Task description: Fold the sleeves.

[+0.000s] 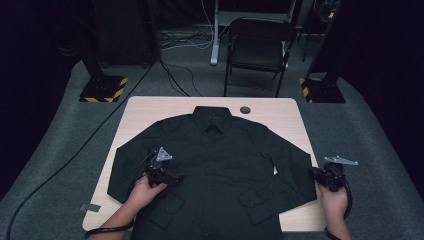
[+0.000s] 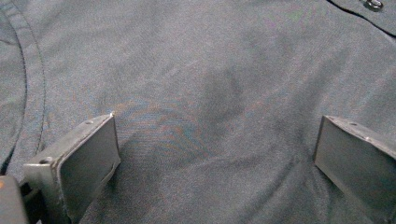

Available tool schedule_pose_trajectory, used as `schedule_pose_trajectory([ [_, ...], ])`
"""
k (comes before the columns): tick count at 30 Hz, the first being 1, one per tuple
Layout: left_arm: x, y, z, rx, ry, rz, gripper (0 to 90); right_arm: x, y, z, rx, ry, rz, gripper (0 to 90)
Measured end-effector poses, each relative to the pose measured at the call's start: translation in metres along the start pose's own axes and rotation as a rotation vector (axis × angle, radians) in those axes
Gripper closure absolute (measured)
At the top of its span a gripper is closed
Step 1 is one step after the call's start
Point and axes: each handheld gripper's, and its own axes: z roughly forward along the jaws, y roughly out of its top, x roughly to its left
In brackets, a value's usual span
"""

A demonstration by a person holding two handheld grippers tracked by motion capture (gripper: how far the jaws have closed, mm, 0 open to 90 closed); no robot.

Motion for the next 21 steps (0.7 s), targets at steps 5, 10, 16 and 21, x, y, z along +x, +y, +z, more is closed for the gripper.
schedule_pose_trajectory([
  [5, 0.0000, 0.0000, 0.0000, 0.000, 0.000, 0.000, 0.0, 0.0006, 0.0003, -0.0019, -0.005, 0.006, -0.007, 87.3],
  [10, 0.0000, 0.0000, 0.0000, 0.000, 0.000, 0.000, 0.0, 0.0021, 0.0010, -0.0027, -0.010, 0.012, -0.012, 89.0],
  [16, 0.0000, 0.0000, 0.0000, 0.000, 0.000, 0.000, 0.0, 0.0026, 0.0031, -0.0058, -0.025, 0.015, -0.011, 89.5],
  [21, 0.0001, 0.0000, -0.0001, 0.002, 0.000, 0.002, 0.0, 0.0033, 0.0060, -0.0091, -0.040, 0.023, -0.007, 89.5],
])
